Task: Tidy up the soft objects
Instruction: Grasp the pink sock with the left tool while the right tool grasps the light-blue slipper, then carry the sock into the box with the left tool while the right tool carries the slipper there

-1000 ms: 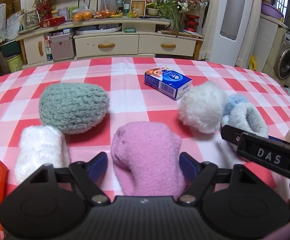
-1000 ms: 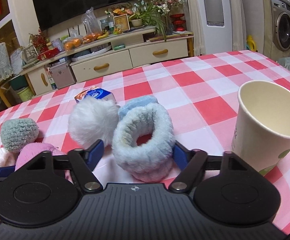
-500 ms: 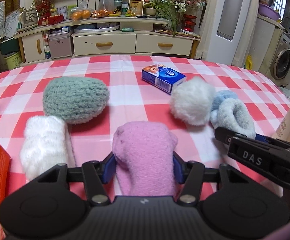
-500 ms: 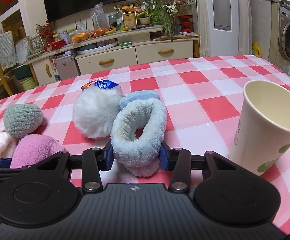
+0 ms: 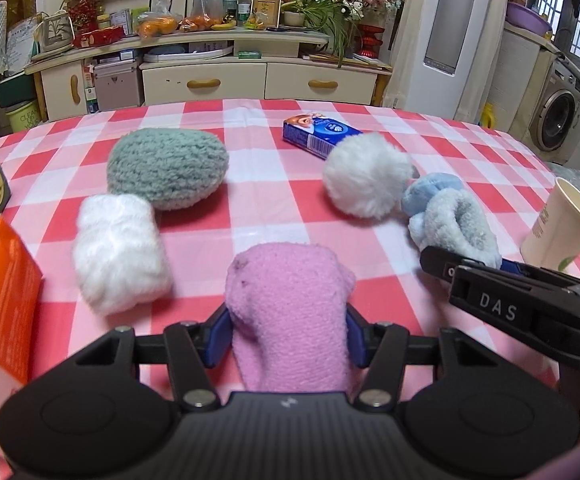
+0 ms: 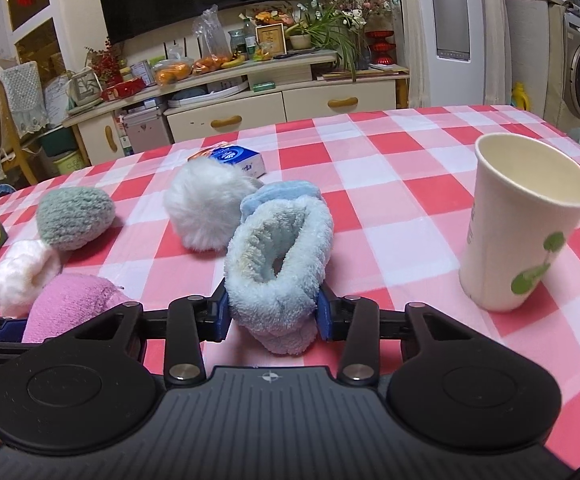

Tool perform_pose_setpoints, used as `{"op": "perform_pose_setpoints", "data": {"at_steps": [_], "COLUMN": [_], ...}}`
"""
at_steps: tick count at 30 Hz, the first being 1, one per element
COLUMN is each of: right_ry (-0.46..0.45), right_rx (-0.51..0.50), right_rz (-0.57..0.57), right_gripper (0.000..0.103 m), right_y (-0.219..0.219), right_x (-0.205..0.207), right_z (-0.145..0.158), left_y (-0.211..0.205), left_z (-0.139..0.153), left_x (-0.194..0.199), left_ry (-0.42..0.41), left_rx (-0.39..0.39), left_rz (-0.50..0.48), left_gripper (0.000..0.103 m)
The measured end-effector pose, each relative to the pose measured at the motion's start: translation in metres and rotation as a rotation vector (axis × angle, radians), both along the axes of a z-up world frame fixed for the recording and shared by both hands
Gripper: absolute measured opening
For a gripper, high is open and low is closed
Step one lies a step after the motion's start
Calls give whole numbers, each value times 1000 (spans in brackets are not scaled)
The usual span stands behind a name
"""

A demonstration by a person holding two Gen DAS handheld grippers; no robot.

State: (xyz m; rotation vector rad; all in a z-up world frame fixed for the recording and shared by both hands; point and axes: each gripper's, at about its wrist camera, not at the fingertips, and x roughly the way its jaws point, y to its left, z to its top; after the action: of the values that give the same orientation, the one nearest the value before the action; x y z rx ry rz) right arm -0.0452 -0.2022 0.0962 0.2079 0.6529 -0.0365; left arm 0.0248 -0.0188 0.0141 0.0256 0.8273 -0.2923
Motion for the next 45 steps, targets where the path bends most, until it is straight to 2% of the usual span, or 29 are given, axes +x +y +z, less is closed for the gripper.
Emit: {"op": "perform_pose_setpoints", "data": {"at_steps": [15,26,35,45], "right_ry": [-7,8,12,-40], "right_rx": [-37,-58,-102,-114], "right_rz": [14,21,38,82], "right_gripper": [49,42,38,37], "right_y": [3,5,12,25], "right_x": [-12,-13,-14,-14], "right_z": [1,4,5,19], "left_y": [22,40,56,85], "left_z": [0,4,25,67], "left_x": [-27,-39,-50,-56], "left_ry": [-1,38,-3,-110], "left_rx": [0,-48,-98,-162], "left_rz": [-25,-29,-37,-11], "left_gripper": [56,55,55,55]}}
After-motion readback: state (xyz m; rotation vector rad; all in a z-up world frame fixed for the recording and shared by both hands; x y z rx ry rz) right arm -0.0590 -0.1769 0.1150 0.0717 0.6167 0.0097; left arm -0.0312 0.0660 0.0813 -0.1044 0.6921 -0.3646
